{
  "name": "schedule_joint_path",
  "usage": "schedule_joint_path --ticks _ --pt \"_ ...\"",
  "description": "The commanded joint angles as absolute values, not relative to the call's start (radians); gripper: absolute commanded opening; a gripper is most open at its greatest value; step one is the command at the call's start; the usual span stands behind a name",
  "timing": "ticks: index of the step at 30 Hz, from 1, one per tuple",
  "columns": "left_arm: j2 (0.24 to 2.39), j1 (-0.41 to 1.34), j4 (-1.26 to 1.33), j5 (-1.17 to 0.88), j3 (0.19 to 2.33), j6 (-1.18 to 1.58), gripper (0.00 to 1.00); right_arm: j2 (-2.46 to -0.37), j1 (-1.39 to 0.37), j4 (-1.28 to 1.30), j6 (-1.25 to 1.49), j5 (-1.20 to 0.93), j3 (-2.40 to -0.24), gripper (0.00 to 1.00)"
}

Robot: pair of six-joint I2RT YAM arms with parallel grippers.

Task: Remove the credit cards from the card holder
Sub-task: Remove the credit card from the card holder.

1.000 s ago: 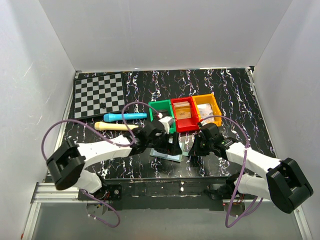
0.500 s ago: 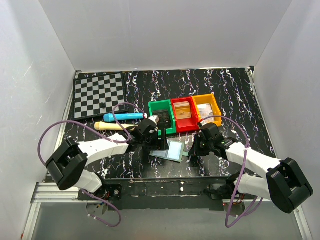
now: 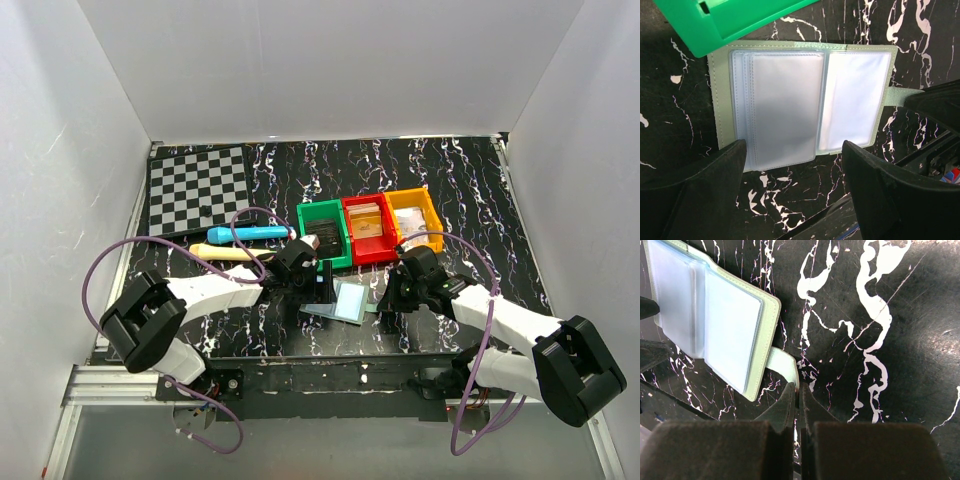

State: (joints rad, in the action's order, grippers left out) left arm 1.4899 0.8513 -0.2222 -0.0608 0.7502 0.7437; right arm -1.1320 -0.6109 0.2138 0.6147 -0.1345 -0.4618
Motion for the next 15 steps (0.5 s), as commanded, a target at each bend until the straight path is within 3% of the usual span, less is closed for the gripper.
schedule_joint_path --ticks 1,15 --pt "1.486 0.861 -0.181 -0.087 0.758 0.726 0.77 -1.126 -0.617 0.212 0.603 -0.141 -0.465 0.01" --pt "1.457 0.884 -0.101 -0.132 0.732 0.729 0.77 -1.023 -0.617 0.279 0.604 -0.164 -0.529 0.01"
